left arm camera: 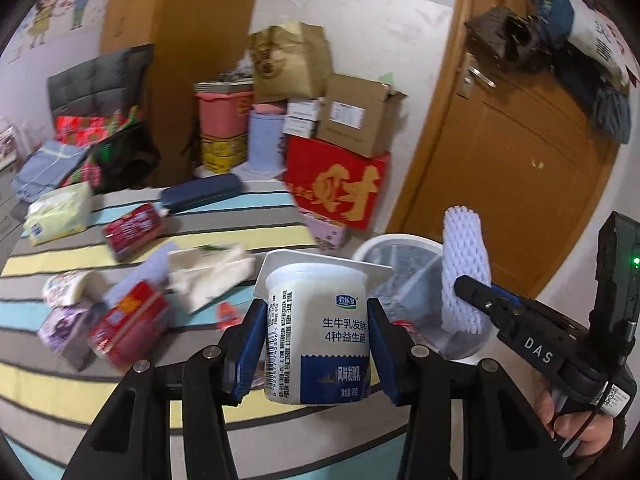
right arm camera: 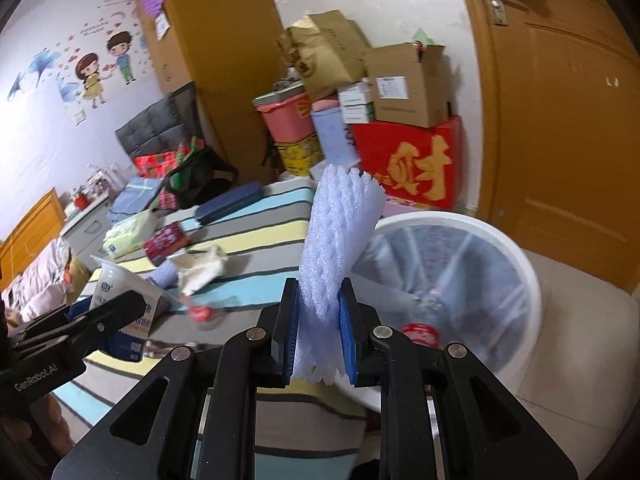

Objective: Collect trash
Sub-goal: 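Carry the yogurt cup and foam sleeve over the wastebasket with both tools, then open both tools to drop the cup and sleeve into the wastebasket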

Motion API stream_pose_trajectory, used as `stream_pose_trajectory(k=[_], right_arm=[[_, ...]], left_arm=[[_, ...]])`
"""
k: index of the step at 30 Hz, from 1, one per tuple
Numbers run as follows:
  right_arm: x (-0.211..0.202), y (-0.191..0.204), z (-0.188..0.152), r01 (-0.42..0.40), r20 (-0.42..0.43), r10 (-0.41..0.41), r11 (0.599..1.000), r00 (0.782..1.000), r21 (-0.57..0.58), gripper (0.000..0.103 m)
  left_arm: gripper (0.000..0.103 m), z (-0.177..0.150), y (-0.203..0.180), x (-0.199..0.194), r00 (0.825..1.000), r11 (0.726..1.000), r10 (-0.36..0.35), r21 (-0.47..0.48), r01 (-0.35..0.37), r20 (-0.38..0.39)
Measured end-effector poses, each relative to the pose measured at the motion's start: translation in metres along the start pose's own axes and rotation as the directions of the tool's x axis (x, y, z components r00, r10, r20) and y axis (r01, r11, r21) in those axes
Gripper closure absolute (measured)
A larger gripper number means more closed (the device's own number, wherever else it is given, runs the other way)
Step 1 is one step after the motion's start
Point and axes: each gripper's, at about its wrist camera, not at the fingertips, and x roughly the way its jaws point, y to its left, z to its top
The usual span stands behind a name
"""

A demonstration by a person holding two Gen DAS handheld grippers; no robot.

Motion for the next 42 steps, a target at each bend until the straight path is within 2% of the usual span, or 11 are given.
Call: stream_pose_trajectory(k=[11, 21, 27, 28, 29, 31, 34, 40, 42], right_arm=[[0.007, -0.049, 0.0, 0.089, -0.05, -0.087, 0.996, 0.995, 0.027, 0.083], [0.024, -0.075, -0.005, 0.144, -0.123, -0.14, 0.989, 0.982, 0.026, 0.083], [0.029, -0.081, -0.004, 0.163, -0.138, -0.16, 0.987, 0.977, 0.012, 0.082], [0.03, -0.083, -0.003, 0.166, -0.143, -0.163, 0.986, 0.976, 0.009, 0.082], [0.03, -0.084, -0.003, 0.175, -0.139, -0.171, 0.984, 0.975, 0.016, 0.08], [0.03, -0.086, -0.002, 0.191, -0.136, -0.186, 0.981, 0.973, 0.022, 0.078], [0.029, -0.087, -0.002, 0.217, -0.138, -0.211, 0.976, 0.968, 0.028, 0.069], [0.022, -0.084, -0.001, 0.212, -0.121, -0.207, 0.977, 0.971, 0.033, 0.062], [0.023, -0.082, 0.0, 0.204, -0.118, -0.199, 0.978, 0.973, 0.033, 0.052]], left_arm=[[0.053, 0.017, -0.055, 0.056, 0.991, 0.992, -0.117, 0.048, 0.12, -0.067], [0.053, 0.018, -0.082, 0.099, 0.985, 0.989, -0.121, 0.076, 0.13, -0.119], [0.053, 0.019, -0.085, 0.108, 0.985, 0.989, -0.115, 0.08, 0.125, -0.125], [0.05, 0.019, -0.085, 0.108, 0.986, 0.99, -0.111, 0.074, 0.121, -0.122], [0.044, 0.019, -0.083, 0.108, 0.986, 0.991, -0.111, 0.067, 0.12, -0.124], [0.039, 0.019, -0.081, 0.107, 0.985, 0.99, -0.122, 0.058, 0.13, -0.125], [0.039, 0.019, -0.078, 0.103, 0.988, 0.992, -0.1, 0.06, 0.107, -0.116], [0.039, 0.02, -0.075, 0.092, 0.991, 0.993, -0.096, 0.058, 0.102, -0.094], [0.039, 0.019, -0.074, 0.088, 0.992, 0.994, -0.09, 0.06, 0.095, -0.089]])
